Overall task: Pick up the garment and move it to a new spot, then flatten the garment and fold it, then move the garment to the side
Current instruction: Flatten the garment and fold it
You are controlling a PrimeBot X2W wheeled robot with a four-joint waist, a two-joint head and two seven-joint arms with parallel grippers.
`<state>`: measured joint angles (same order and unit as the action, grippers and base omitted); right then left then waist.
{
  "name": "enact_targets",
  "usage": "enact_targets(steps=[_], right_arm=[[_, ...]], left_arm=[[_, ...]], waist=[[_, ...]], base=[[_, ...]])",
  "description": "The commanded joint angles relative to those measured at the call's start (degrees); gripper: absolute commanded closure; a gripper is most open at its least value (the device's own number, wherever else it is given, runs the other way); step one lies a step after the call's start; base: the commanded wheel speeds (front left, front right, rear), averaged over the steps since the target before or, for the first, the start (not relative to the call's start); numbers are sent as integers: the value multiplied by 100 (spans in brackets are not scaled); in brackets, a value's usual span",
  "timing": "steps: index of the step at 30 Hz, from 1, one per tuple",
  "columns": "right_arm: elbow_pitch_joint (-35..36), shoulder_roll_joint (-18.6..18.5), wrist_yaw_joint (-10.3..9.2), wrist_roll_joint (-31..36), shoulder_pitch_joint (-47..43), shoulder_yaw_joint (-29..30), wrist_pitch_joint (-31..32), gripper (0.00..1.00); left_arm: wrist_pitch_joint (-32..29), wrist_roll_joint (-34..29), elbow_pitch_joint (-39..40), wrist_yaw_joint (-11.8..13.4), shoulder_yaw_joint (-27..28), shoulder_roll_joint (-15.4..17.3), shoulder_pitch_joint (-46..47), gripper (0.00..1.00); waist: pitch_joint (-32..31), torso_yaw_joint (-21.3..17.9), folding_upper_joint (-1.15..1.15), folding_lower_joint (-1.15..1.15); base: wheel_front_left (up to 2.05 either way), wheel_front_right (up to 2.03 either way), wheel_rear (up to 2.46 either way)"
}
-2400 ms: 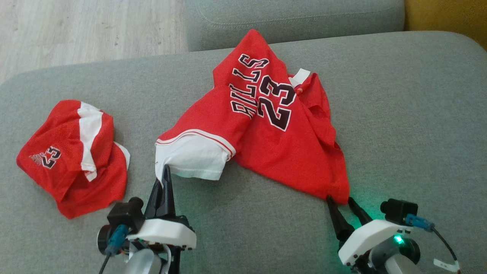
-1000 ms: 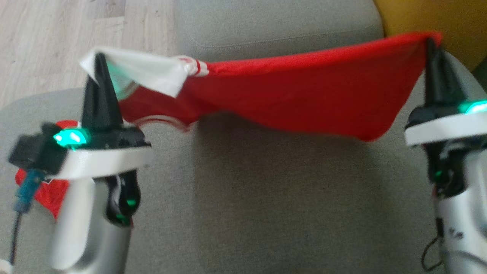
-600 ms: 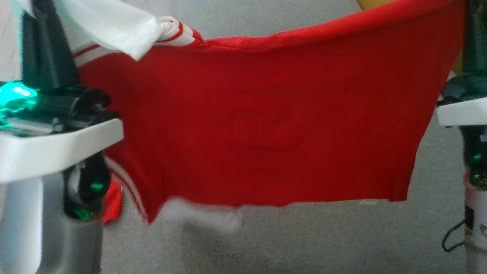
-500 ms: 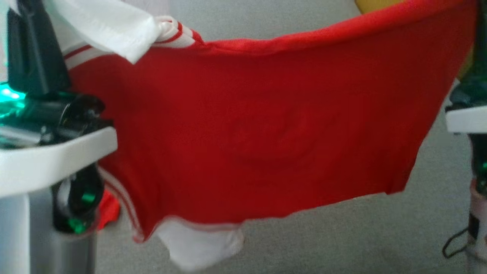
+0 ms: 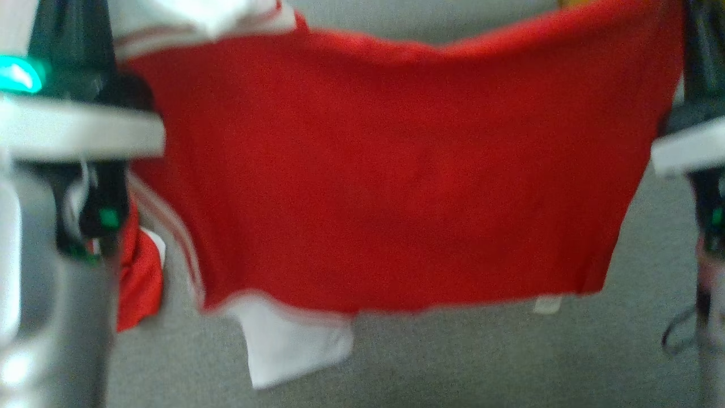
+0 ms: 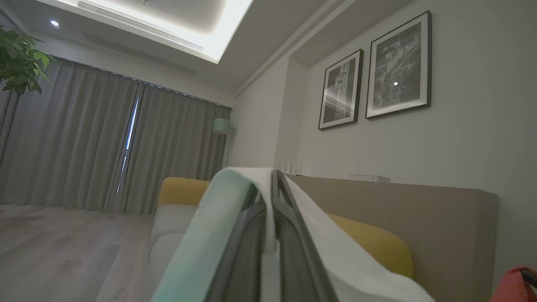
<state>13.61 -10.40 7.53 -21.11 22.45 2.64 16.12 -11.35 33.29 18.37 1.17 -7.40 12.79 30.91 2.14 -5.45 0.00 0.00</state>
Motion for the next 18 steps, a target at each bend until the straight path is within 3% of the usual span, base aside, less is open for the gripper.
enact_targets(steps=[1,5,6,11,15,18], right_arm=[[-101,-170,-4,59,751,-259,-133,100],[-1348,-456,-4,168,2144,-605,-594,100],[-2044,-603,-4,244,2930,-816,-902,100],[-3793,-625,-4,352,4485,-849,-1820,100],[-4836,-614,-4,542,5109,-944,-2493,100],[-5404,-687,-4,708,5181,-1369,-2784,100]], left_arm=[[17,-68,-301,-119,193,304,743,100],[261,-250,-1922,-405,129,429,2129,100],[494,-370,-2703,-474,123,453,2877,100],[1277,-648,-4230,-609,23,405,4337,100],[1785,-732,-5066,-705,-136,264,4954,100],[2046,-731,-5546,-763,-268,165,5046,100]], waist=[[576,12,0,0],[1254,116,0,0],[1517,182,0,0],[1848,365,0,0],[1982,507,0,0],[2061,584,0,0]], base=[[0,0,0],[0,0,0],[0,0,0],[0,0,0],[0,0,0],[0,0,0]])
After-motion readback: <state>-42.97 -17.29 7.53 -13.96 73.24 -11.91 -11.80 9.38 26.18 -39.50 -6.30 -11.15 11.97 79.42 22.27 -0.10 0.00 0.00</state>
